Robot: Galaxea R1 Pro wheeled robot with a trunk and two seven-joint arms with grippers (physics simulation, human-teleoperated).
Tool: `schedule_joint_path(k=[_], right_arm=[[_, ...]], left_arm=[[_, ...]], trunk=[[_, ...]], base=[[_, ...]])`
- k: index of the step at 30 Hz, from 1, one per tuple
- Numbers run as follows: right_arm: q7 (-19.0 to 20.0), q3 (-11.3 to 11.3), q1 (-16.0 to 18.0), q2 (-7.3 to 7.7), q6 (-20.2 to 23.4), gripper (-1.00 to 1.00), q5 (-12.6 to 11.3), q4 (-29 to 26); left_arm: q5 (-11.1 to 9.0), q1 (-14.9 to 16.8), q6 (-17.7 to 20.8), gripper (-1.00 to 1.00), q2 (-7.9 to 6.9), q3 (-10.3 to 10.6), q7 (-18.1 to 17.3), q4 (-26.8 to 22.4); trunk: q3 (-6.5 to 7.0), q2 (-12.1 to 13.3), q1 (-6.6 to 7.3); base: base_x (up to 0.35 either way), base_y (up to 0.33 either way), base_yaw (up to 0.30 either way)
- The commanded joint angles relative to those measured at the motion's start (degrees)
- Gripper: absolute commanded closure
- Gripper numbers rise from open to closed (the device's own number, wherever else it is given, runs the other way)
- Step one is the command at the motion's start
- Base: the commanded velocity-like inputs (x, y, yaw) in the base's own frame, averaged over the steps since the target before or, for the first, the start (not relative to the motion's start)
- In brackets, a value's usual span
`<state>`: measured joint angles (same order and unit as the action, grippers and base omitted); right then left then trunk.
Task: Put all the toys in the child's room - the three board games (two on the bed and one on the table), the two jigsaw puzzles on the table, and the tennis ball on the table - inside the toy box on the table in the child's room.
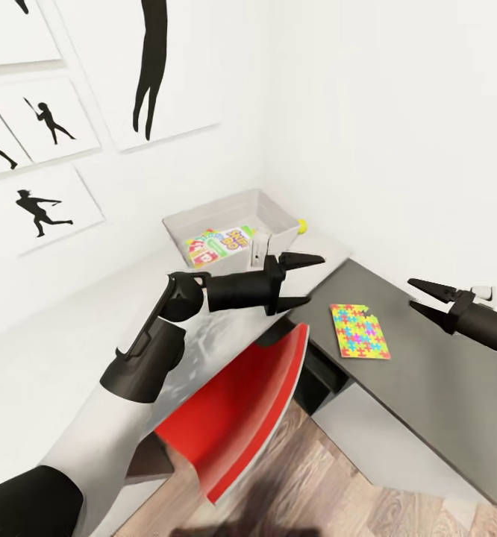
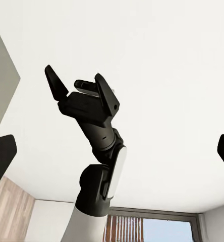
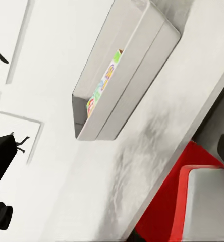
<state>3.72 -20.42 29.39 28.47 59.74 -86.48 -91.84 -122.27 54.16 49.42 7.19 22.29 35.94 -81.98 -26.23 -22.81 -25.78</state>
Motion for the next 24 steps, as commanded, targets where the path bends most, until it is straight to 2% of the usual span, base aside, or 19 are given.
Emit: schedule_joint_path(k=[1, 7, 11, 24], right_arm=[[0.38, -0.06, 0.05, -0.01, 0.26, -1.0, 0.43, -0.01], [0.34, -0.13, 0.05, 0.0, 0.26, -1.0, 0.43, -0.01], [0.35, -0.13, 0.05, -0.04, 0.26, -1.0, 0.43, -0.01], [0.32, -0.14, 0.05, -0.07, 0.26, -1.0, 0.43, 0.07]], left_arm=[[-0.6, 0.02, 0.07, -1.0, 0.02, -0.05, 0.59, -0.02], [-0.58, -0.02, 0.38, -1.0, 0.02, -0.05, 0.54, -0.02], [-0.59, -0.02, 0.41, -1.0, 0.02, -0.05, 0.54, -0.02], [-0.53, -0.02, 0.53, -1.0, 0.02, -0.05, 0.54, -0.02]], trunk=[[-0.09, -0.1, 0.0], [-0.09, -0.1, 0.0], [-0.06, -0.1, 0.0], [0.71, -0.1, 0.0]], base=[[-0.26, 0.19, -0.001], [-0.243, 0.178, 0.0], [-0.089, 0.065, -0.023], [-0.018, 0.013, -0.186]])
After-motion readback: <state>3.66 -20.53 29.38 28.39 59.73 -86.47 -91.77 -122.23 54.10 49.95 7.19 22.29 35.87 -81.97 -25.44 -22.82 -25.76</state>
